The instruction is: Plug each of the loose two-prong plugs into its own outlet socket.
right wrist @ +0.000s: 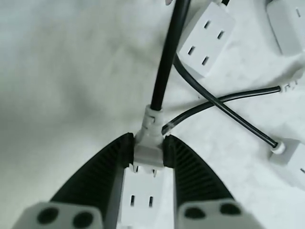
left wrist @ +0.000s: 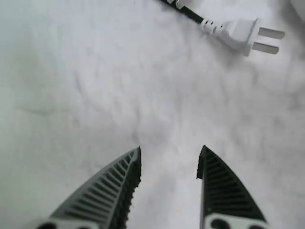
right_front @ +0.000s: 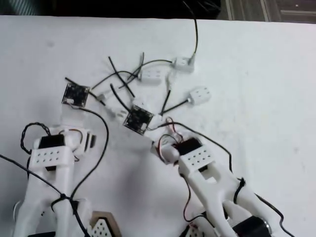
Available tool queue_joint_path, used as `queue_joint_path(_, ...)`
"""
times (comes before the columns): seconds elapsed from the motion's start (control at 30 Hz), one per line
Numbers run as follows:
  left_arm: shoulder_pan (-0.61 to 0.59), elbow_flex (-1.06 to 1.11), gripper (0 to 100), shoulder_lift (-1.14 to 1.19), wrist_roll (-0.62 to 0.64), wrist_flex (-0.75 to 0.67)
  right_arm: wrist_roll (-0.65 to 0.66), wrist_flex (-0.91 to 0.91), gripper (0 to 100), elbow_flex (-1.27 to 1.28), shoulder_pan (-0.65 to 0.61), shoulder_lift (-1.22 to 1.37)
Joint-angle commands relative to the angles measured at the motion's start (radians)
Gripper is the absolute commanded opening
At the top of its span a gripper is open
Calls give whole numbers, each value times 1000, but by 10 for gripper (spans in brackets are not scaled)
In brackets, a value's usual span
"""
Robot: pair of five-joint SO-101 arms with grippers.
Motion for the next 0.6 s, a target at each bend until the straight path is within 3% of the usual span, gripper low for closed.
queue_joint_path(0.0,7,-3,212,-22,0,-17,0,31,18,15,-5,-30)
queue_joint_path(0.27,68,-3,214,-21,0,-35,-48,27,18,25,-5,-39)
queue_joint_path(0.47,174,-8,215,-21,12,-216,-48,27,18,26,2,-44)
queue_joint_path(0.57,260,-8,215,-21,95,-292,-49,27,18,26,2,-44)
